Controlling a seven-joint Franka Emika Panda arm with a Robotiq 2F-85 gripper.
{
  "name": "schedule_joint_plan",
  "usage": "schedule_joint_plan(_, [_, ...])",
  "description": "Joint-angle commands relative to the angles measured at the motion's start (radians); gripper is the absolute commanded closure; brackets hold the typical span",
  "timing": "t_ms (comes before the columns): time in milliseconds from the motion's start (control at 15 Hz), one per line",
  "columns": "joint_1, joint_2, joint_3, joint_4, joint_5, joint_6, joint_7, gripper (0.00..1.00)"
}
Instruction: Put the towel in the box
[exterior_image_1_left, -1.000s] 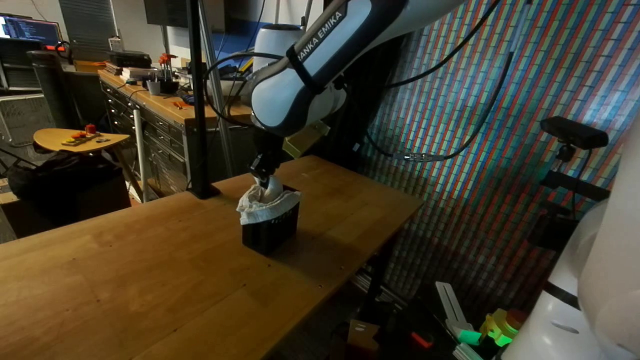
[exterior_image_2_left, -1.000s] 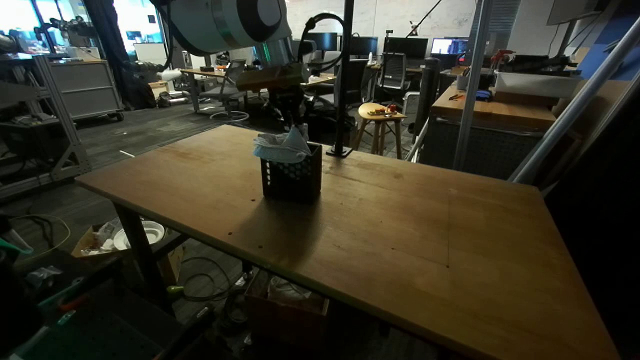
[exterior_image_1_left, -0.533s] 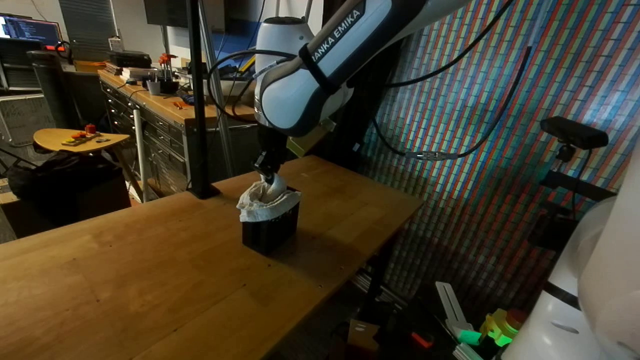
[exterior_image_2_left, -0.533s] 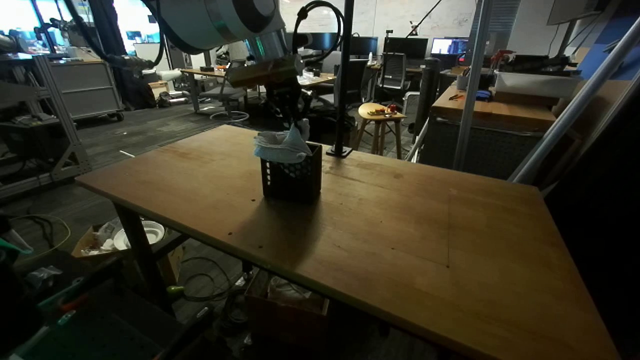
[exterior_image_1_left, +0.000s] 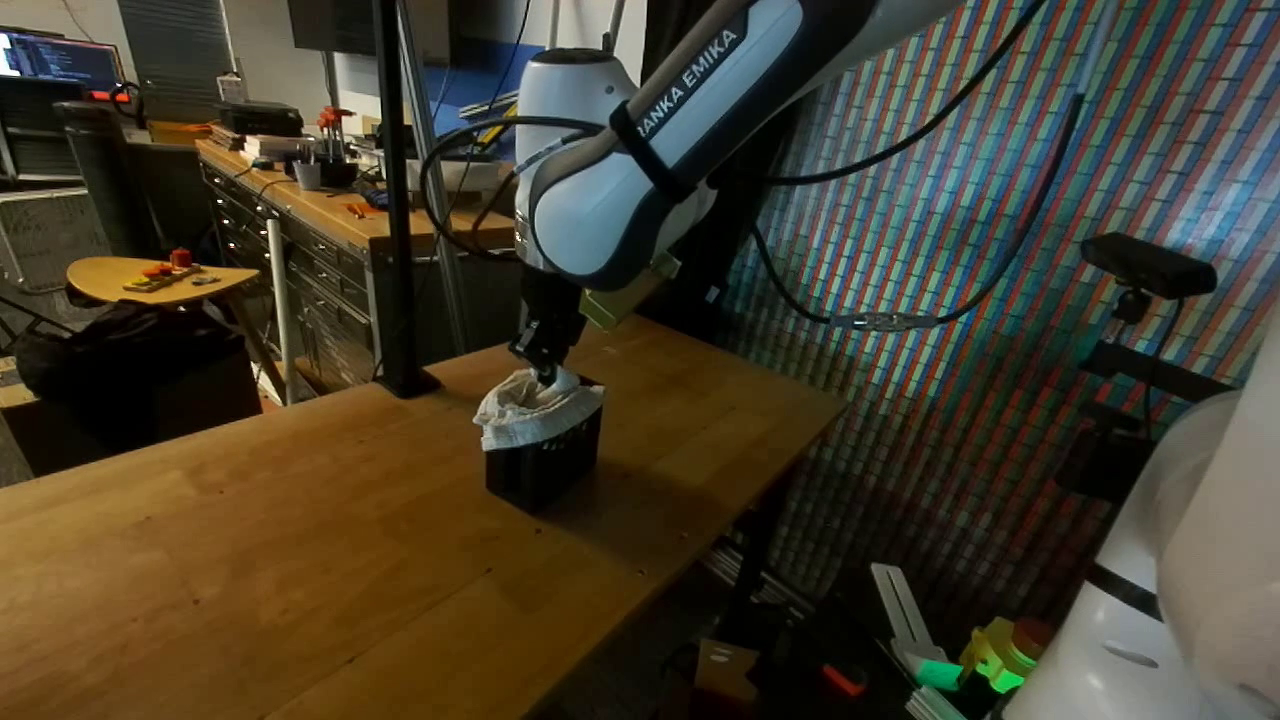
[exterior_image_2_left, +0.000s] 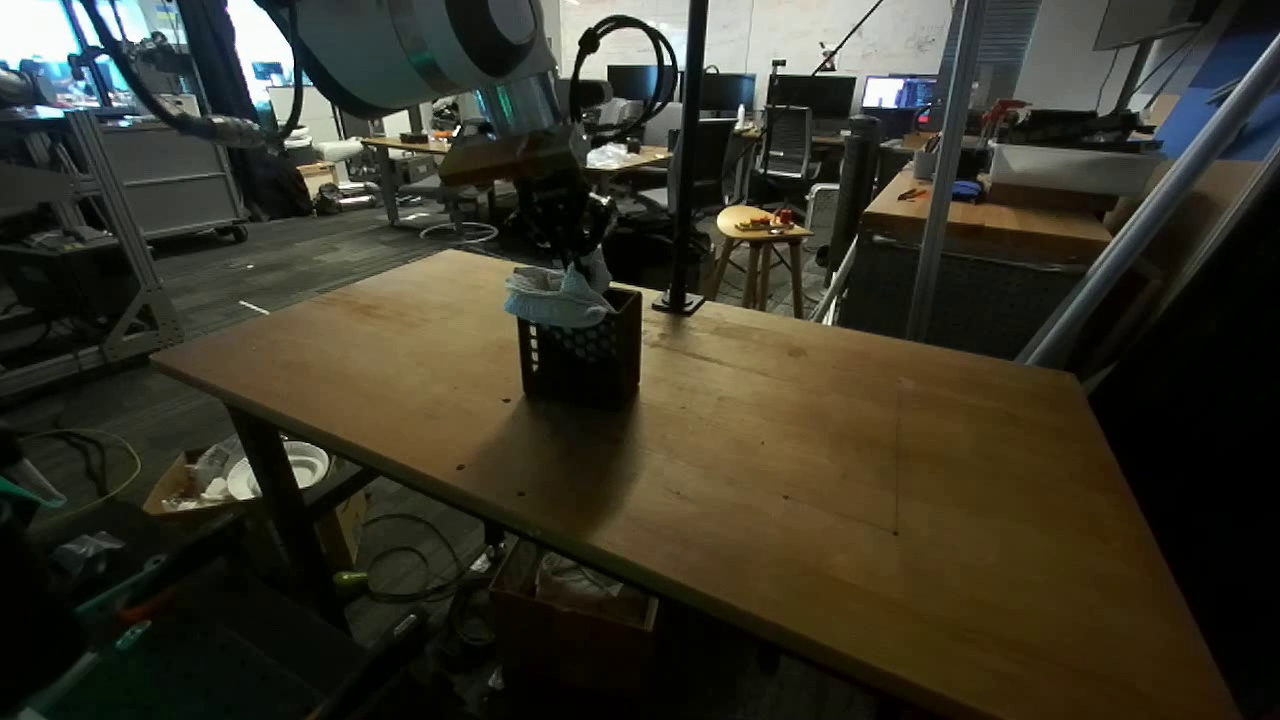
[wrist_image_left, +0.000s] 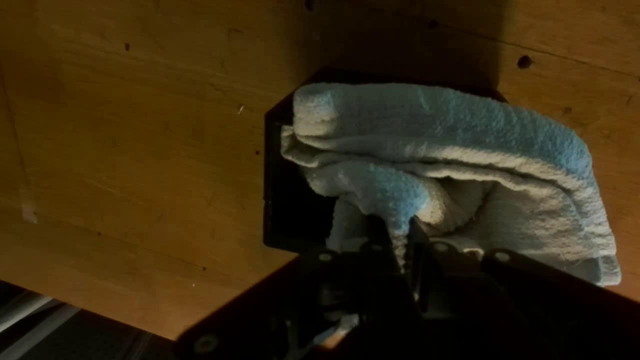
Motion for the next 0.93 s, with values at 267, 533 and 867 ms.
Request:
schedule_joint_plan(267, [0.004,0.008,-0.001,-0.035,0.030,0.015,-0.020,0.89])
schedule_joint_plan(533, [0.000,0.074,0.006,-0.009,0.108,0.005,-0.091,0.90])
schedule_joint_plan(867, [-0.013,0.199,0.036,0.032,0.267,-0.004,-0.221,0.90])
